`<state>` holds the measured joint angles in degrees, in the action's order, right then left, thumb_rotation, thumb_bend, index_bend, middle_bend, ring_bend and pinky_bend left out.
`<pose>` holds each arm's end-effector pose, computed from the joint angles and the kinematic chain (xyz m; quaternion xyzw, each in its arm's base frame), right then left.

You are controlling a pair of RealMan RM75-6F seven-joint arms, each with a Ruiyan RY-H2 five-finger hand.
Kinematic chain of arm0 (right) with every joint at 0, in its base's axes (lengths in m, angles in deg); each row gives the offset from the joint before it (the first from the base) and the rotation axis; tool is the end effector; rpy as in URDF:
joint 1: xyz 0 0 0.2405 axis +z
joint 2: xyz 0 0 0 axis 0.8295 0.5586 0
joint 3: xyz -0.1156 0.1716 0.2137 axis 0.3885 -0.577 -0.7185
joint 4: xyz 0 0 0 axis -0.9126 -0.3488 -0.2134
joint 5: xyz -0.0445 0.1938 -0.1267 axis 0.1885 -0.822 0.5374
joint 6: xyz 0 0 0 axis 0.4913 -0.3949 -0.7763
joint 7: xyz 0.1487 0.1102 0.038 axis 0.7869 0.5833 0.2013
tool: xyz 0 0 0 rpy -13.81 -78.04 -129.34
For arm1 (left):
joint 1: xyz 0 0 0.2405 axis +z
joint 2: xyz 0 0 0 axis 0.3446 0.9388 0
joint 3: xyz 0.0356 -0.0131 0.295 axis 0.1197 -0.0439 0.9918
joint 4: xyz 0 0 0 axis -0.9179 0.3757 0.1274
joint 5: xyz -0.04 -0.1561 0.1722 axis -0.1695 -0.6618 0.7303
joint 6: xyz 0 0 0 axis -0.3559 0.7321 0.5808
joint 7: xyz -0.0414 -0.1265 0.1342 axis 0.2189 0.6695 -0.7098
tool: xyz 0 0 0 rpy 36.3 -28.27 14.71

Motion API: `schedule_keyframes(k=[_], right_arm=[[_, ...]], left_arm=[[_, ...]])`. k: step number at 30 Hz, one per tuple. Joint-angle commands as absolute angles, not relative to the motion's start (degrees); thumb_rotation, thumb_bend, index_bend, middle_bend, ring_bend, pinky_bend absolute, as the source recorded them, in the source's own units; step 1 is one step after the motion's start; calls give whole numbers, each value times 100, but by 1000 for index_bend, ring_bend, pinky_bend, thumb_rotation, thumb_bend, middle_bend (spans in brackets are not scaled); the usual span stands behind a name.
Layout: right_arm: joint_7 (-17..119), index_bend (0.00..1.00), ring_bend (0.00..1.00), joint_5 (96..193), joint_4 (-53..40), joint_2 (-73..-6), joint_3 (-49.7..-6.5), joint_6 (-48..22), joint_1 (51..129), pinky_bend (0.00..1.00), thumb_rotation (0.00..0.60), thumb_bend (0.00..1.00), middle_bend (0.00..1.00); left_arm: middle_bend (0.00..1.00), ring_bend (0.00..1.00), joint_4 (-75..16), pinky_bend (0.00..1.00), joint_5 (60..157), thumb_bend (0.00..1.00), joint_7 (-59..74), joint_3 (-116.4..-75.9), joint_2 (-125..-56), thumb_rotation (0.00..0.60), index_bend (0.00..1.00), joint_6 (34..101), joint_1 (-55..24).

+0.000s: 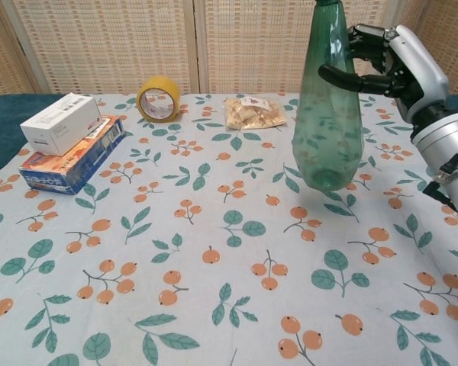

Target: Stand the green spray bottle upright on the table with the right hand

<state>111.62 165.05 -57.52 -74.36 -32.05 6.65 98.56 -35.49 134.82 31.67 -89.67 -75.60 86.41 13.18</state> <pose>-0.2038 -0.4593 -0.0462 0.4469 -0.4491 0.7340 0.2443 -0.3964 0.2451 0.1455 -0.5579 -0.4588 -0.4552 0.5206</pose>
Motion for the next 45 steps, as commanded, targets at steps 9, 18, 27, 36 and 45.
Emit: schedule_keyframes(k=[9,18,27,36,45], right_arm=[[11159,770,294,16486,-6179,-7600,-3327,381,10477,199,600,0,579],[11369,741,278,16302,-6753,-8035,-3498,118,10930,208,600,0,579],[11706,743,275,16392,-7097,-8240,-3290,56,10932,210,600,0,579],[11784,745,275,16448,-7150,-8338,-3097,-106,10754,210,600,0,579],[11688,752,275,16491,-7156,-8432,-2969,-274,10722,210,600,0,579]], left_arm=[[0,0,-3491,61,13510,301,3298,-8955,-7548,600,0,8659,1323],[0,0,-3473,61,13400,301,3275,-9000,-7584,600,0,8569,1292],[0,0,-3590,61,13319,302,3054,-9019,-7607,600,0,8427,1231],[0,0,-3660,61,13316,301,3032,-9030,-7590,600,0,8435,1226],[0,0,-3641,60,13376,303,3191,-9010,-7551,600,0,8470,1237]])
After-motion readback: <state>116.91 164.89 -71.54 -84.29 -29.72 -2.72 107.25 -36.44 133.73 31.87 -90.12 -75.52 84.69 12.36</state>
